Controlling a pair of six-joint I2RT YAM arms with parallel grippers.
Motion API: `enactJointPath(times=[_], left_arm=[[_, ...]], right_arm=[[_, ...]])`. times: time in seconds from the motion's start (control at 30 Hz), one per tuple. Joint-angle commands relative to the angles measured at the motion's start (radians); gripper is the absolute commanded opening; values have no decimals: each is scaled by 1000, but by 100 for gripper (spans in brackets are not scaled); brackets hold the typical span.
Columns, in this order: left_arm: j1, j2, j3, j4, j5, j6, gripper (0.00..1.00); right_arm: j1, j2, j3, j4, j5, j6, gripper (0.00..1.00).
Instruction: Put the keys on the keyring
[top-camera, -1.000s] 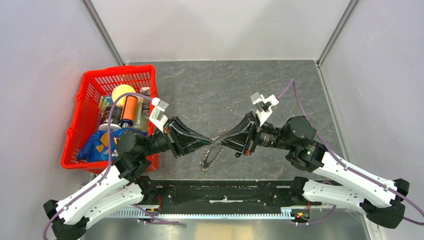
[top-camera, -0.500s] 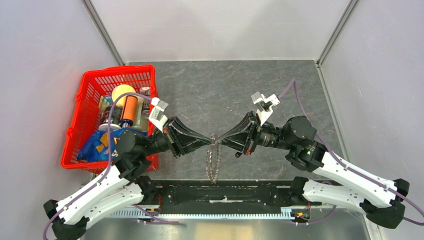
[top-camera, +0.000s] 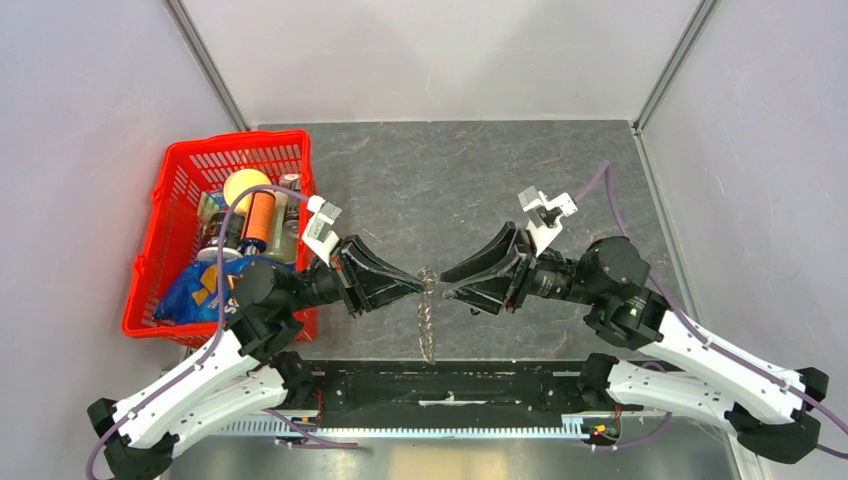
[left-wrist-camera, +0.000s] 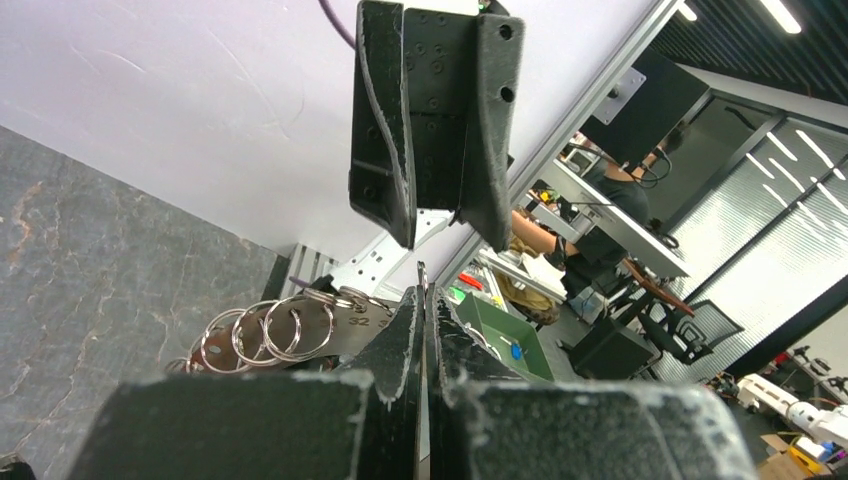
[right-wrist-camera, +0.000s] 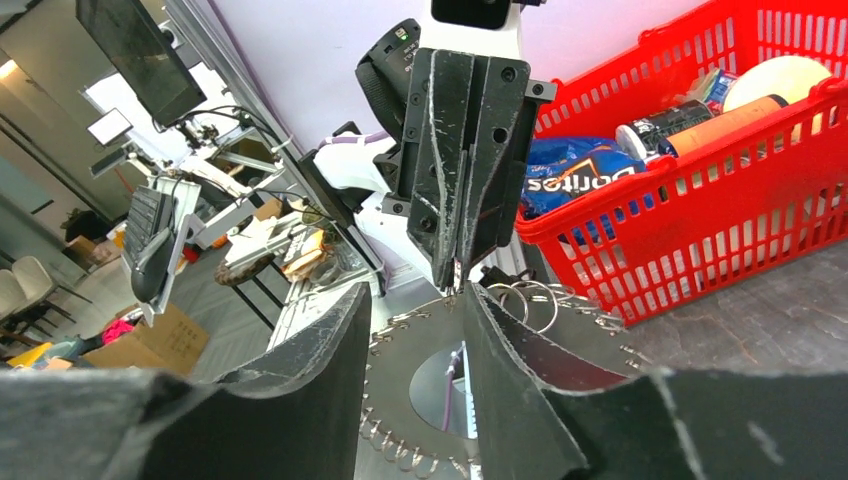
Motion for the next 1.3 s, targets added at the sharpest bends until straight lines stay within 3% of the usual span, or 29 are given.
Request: enactJointPath(times=[0.0, 0.2, 0.5, 0.9, 1.27], left_arm=[[-2, -4, 27, -8, 31, 62, 2], [-2, -6, 33, -15, 74, 95, 2], [-1, -26, 40, -55, 124, 148, 2], [-2, -42, 28, -70, 137, 154, 2], [-2, -72, -7, -62, 138, 137, 2]], right_arm=[[-1, -52, 24, -78, 32, -44, 50], [-1, -91, 72, -316, 175, -99, 58], [-1, -13, 106, -801, 685, -9, 62], [-27, 229, 32, -845, 839, 62, 56], [-169, 495, 12, -740, 768, 50, 59]])
